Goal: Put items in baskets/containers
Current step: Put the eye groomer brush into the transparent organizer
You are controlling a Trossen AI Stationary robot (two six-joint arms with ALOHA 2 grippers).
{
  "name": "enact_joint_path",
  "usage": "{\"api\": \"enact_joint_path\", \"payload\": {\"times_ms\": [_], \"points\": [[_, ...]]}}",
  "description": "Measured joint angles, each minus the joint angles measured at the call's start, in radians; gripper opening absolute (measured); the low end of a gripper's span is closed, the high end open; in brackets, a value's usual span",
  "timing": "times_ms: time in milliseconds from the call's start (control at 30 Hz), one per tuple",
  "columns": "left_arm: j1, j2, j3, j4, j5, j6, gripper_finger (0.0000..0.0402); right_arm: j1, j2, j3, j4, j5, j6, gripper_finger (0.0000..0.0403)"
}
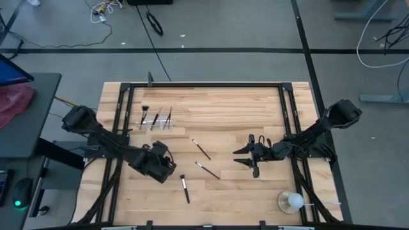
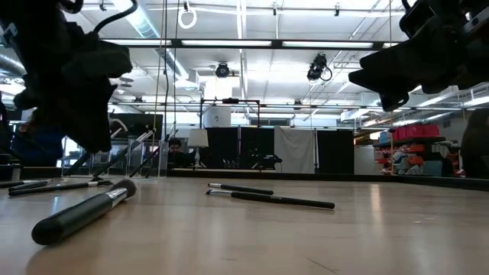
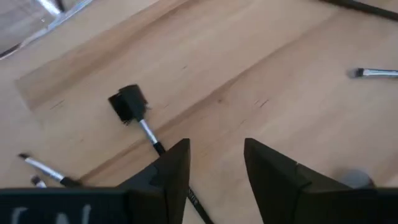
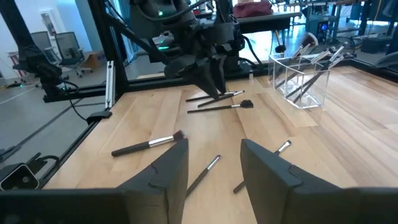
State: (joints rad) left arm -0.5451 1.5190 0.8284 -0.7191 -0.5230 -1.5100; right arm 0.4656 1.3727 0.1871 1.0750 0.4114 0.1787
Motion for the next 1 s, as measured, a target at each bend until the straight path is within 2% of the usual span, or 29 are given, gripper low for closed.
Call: {"api": "enact_joint_path", "payload": {"times_ms": [233,533,667,1000], "points": [[-0.014,0.083,-0.002,-0.063,-0.007,-0.151,0.0127,0.0,0.0,0.0,-0.014,0.0,0.0,0.015],[-0.021,0.173,-0.002,-0.065,-0.032,-0.244,0.0106,0.0,0.0,0.0,-0.024,0.0,0.004,0.015],[-0.02,0.207,-0.002,-0.067,-0.074,-0.284,0.0102,0.0,0.0,0.0,-0.023,0.0,0.004,0.015],[-0.066,0.239,-0.104,0.042,-0.154,-0.437,0.0103,0.0,0.0,0.0,-0.023,0.0,0.004,0.015]]}}
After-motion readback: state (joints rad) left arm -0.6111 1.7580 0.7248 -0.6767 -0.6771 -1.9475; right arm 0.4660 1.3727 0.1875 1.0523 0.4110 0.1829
